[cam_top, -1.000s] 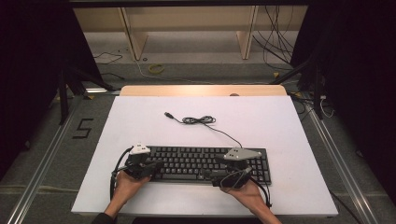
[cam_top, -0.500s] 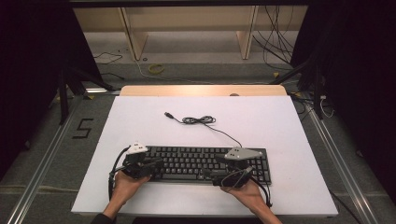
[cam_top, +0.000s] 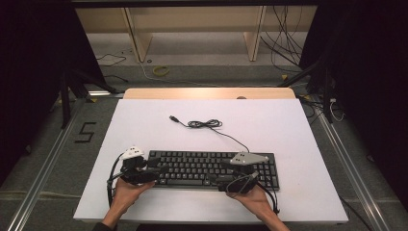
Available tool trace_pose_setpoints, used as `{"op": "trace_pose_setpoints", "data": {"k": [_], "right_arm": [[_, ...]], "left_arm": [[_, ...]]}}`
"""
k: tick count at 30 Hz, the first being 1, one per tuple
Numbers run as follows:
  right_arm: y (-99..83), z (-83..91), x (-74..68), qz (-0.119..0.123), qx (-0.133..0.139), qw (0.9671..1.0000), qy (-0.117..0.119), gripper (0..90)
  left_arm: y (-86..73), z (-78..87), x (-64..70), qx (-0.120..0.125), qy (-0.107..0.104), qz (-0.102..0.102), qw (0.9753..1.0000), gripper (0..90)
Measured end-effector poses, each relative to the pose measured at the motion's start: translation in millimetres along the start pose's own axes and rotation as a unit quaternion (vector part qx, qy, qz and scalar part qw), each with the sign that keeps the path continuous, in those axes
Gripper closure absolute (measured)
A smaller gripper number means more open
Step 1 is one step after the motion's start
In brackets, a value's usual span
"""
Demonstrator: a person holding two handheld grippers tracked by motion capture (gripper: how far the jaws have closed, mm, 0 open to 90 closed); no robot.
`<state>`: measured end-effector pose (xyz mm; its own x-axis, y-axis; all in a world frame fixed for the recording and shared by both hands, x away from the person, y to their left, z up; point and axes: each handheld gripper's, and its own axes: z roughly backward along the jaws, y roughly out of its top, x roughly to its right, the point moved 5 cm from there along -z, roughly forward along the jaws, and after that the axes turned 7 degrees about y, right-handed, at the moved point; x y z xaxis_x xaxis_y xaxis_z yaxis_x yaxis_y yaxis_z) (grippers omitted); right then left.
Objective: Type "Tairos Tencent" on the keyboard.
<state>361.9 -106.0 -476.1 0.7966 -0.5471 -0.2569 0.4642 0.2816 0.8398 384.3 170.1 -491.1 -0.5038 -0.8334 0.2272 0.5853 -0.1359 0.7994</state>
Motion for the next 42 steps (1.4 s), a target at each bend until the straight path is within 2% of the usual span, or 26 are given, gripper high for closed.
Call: {"op": "trace_pose_setpoints", "data": {"k": [6,11,20,27,34,38,42], "right_arm": [[0.0,-4.2,-1.0,-0.004,-0.002,1.0,0.005,35.0],[-0.4,-10.5,-4.0,-0.003,-0.01,0.9999,0.011,40.8],[-2.3,-22.7,-9.6,-0.003,-0.029,0.9994,0.018,57.1],[-4.5,-33.2,-14.5,0.002,-0.043,0.9987,0.027,70.1],[-7.1,-44.1,-19.5,0.009,-0.06,0.9976,0.032,84.6],[-9.0,-49.9,-21.6,0.012,-0.07,0.9969,0.034,89.8],[-9.6,-54.8,-23.0,0.015,-0.076,0.9964,0.035,90.0]], "left_arm": [[1.1,5.2,0.8,0.022,-0.005,0.001,0.9997,31.4],[1.2,8.1,1.5,0.028,-0.007,0.004,0.9996,27.6],[-0.3,10.1,3.7,0.028,-0.015,-0.002,0.9995,25.6],[-2.3,11.8,6.1,0.027,-0.015,-0.011,0.9995,24.3],[-5.2,16.1,5.6,0.03,-0.013,-0.011,0.9994,24.2],[-6.9,17.7,5.9,0.028,-0.011,-0.014,0.9994,24.3],[-8.7,18.2,6.2,0.026,-0.01,-0.016,0.9995,24.2]]}}
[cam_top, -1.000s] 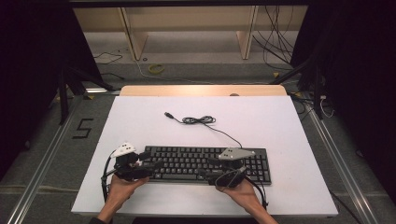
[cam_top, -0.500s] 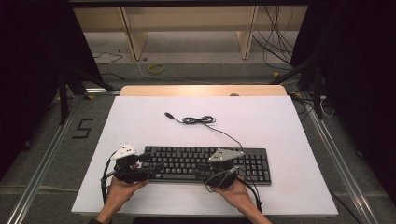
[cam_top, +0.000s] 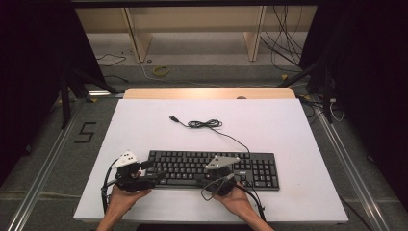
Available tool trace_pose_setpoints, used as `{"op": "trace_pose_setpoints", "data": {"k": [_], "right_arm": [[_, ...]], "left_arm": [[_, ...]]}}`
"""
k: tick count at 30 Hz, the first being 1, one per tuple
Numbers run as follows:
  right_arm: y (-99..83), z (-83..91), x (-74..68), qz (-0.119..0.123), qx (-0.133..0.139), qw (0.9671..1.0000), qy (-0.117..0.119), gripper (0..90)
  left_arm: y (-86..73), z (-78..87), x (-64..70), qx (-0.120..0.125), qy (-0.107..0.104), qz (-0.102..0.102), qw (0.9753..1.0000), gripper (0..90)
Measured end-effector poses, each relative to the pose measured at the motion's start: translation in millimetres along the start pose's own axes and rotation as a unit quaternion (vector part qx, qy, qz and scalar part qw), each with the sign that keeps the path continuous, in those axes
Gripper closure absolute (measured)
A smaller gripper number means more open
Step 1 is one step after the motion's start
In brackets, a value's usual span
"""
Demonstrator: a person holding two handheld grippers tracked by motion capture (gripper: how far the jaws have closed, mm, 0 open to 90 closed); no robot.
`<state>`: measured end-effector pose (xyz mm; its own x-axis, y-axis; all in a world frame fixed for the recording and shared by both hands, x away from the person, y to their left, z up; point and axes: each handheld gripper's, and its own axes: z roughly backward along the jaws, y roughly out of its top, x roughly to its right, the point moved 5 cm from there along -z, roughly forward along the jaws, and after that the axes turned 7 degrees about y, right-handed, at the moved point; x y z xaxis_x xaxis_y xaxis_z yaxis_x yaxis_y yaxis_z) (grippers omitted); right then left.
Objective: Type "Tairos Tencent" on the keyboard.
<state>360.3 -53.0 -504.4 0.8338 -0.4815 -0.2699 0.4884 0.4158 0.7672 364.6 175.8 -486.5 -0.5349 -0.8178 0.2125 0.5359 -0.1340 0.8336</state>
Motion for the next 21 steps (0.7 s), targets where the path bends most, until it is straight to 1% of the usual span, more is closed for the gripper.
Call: {"op": "trace_pose_setpoints", "data": {"k": [9,21], "right_arm": [[0.8,-10.3,-1.4,0.003,-0.009,1.0,0.0,90.0],[-1.8,-18.4,-1.0,0.006,-0.022,0.9997,-0.005,90.0]], "left_arm": [[-1.7,2.5,-1.0,0.0,0.003,0.0,1.0,24.2],[-2.7,3.1,-1.7,-0.002,0.004,0.0,1.0,24.2]]}}
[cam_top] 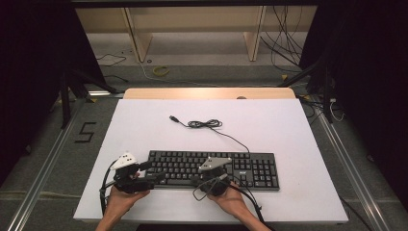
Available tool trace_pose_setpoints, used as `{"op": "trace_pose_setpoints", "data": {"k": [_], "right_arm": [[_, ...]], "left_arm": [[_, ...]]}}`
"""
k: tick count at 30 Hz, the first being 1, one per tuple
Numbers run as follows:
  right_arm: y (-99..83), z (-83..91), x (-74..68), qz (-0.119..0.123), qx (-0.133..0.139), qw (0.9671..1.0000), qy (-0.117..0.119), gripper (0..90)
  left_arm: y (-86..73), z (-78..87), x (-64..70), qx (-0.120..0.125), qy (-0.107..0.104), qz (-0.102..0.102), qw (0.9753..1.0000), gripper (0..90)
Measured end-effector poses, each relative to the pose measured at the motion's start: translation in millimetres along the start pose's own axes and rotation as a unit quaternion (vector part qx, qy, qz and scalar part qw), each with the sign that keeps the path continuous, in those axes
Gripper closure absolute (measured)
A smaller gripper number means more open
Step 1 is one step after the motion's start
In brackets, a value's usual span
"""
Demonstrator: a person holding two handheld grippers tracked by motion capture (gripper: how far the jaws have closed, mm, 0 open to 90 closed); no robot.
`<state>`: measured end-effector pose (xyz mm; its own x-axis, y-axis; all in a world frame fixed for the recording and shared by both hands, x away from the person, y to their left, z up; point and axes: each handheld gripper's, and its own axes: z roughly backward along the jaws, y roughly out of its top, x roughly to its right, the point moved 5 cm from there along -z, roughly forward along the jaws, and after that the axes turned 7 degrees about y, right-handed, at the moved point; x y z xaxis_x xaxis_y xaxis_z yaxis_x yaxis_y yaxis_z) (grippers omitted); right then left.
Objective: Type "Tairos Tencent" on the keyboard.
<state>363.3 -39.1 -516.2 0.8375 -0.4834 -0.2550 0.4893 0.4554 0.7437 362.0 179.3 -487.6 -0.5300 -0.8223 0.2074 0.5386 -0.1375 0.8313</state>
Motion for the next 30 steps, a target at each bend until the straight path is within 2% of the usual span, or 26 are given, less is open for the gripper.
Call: {"op": "trace_pose_setpoints", "data": {"k": [10,17,24,30], "right_arm": [[-2.3,-3.3,-1.8,0.007,-0.006,0.9999,-0.012,90.0],[-2.0,-2.6,-1.1,-0.002,-0.004,1.0,-0.008,90.0],[4.7,7.2,1.8,-0.018,0.028,0.9993,0.015,81.6],[12.5,18.0,4.6,-0.022,0.053,0.9982,0.021,68.4]], "left_arm": [[-0.4,-0.5,0.3,-0.002,0.0,0.0,1.0,24.3],[-0.6,-0.8,-0.7,-0.002,0.002,0.0,1.0,24.3],[-0.8,-1.0,-0.9,-0.002,0.002,0.0,1.0,24.4],[-0.3,-0.1,-1.3,0.001,0.003,0.0,1.0,24.6]]}}
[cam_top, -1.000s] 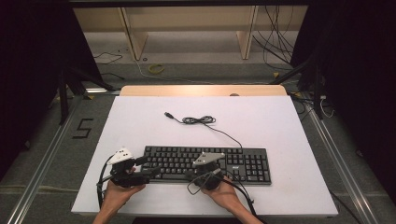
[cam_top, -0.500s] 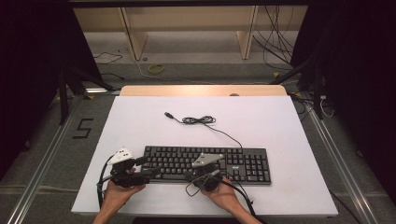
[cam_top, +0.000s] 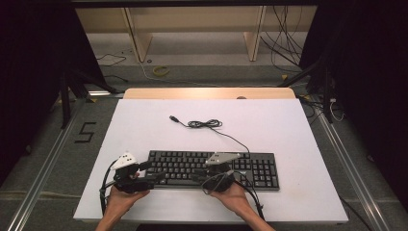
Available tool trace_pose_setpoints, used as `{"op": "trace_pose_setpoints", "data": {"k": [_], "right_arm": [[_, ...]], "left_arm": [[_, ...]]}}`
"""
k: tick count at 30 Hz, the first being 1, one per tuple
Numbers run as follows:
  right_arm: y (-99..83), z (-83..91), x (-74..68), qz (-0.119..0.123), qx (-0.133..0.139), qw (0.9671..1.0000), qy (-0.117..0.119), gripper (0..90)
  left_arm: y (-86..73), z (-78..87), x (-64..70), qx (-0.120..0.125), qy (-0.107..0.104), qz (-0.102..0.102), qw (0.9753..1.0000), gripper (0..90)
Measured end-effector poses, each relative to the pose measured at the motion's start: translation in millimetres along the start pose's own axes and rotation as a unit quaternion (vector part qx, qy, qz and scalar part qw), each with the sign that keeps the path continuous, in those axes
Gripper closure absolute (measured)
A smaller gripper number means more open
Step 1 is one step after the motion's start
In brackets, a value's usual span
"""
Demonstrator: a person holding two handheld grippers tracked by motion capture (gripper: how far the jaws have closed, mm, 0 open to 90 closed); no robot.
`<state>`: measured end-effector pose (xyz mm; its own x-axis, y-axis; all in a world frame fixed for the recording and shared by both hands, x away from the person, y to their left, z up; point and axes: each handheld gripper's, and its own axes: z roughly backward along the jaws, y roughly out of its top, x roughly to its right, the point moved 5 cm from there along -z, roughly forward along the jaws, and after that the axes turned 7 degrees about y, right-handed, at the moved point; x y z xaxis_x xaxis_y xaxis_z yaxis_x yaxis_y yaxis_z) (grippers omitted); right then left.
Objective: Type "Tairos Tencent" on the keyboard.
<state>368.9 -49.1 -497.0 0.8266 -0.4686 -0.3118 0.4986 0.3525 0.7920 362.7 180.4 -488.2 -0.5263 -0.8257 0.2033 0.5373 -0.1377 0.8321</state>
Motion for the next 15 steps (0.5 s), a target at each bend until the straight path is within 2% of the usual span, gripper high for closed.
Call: {"op": "trace_pose_setpoints", "data": {"k": [4,15], "right_arm": [[5.8,5.2,2.7,-0.007,0.014,0.9999,0.002,56.1],[12.9,6.8,8.6,-0.014,0.011,0.9998,-0.01,41.6]], "left_arm": [[-0.3,-0.6,-0.1,-0.001,0.0,0.001,1.0,24.6],[-1.1,-1.3,-1.0,-0.005,0.002,0.003,1.0,25.1]]}}
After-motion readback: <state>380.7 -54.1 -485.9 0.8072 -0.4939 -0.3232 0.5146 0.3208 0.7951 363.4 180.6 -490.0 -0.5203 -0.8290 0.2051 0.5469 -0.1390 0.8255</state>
